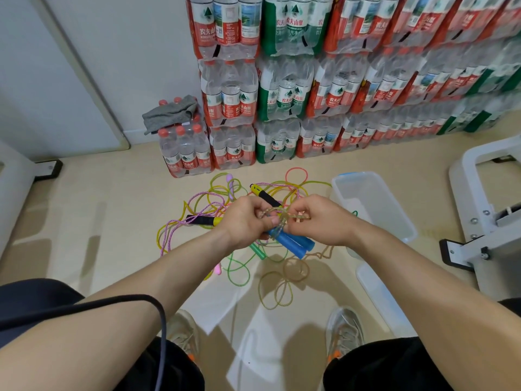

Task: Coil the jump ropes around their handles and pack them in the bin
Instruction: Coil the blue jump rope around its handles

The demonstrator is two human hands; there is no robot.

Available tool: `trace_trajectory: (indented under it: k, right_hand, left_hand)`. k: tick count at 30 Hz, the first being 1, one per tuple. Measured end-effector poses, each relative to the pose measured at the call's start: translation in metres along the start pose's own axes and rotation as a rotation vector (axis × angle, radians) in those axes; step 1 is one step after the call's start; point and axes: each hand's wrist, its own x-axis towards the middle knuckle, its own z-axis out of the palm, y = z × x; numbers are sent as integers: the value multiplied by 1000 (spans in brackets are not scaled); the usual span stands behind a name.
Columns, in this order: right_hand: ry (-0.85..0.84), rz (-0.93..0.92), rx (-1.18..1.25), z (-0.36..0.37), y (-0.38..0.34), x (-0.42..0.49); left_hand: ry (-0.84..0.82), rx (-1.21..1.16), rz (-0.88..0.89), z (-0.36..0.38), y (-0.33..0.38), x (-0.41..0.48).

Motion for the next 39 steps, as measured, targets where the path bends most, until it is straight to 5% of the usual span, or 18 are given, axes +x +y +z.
trace_trajectory:
  k: [8, 12, 23, 39]
  right_hand:
    - [55, 40, 209, 4, -8, 2]
    - [-33, 128, 168, 0, -6, 0]
    - [-268, 286, 281, -10, -4, -8]
    - [-35, 198, 109, 3, -10, -2]
  left_hand:
    - [39, 84, 1, 3, 1, -2]
    - [118, 328, 68, 2, -1, 1]
    - [68, 319, 61, 2, 3, -1]
    - [70, 280, 69, 2, 4, 1]
